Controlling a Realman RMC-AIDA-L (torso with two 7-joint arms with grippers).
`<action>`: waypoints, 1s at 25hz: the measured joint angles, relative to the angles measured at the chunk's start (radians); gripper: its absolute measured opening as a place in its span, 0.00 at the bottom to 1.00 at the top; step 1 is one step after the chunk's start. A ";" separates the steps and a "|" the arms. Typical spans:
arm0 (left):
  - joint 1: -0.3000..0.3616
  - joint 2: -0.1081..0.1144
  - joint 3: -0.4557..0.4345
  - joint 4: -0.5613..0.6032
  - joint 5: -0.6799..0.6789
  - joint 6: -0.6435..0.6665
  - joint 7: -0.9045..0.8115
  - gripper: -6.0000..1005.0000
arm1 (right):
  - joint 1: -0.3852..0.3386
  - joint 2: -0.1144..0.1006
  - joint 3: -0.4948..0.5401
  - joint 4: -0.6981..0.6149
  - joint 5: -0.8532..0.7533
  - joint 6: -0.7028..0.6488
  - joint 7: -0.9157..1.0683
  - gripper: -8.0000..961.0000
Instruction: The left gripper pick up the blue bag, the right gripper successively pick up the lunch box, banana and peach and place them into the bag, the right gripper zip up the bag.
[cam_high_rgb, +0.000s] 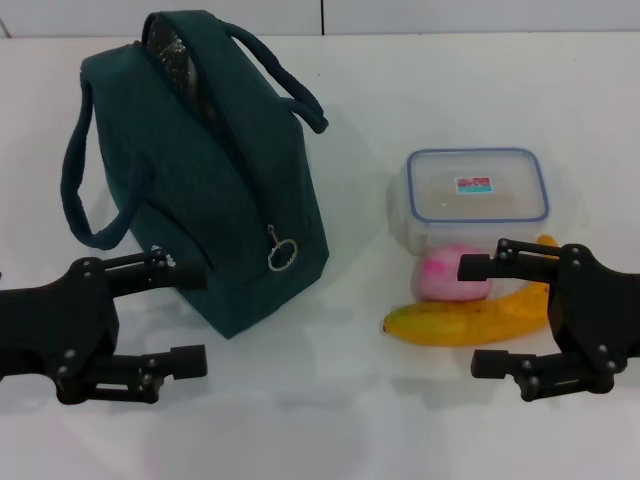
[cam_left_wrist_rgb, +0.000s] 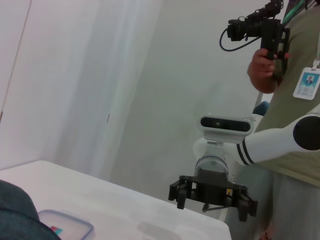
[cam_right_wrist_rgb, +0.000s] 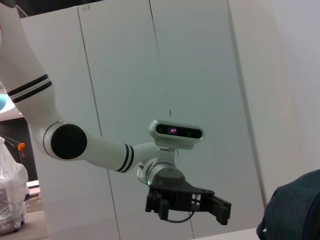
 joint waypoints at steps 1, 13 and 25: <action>0.001 0.000 0.000 0.000 0.000 0.000 0.001 0.87 | 0.000 0.000 0.000 0.000 0.000 0.000 0.000 0.88; 0.017 0.005 -0.008 -0.027 0.010 0.000 0.035 0.86 | 0.002 0.003 0.001 0.001 -0.001 0.019 -0.002 0.88; -0.045 0.017 -0.344 0.070 0.049 -0.151 -0.341 0.86 | -0.004 0.004 0.010 0.001 0.014 0.026 -0.016 0.88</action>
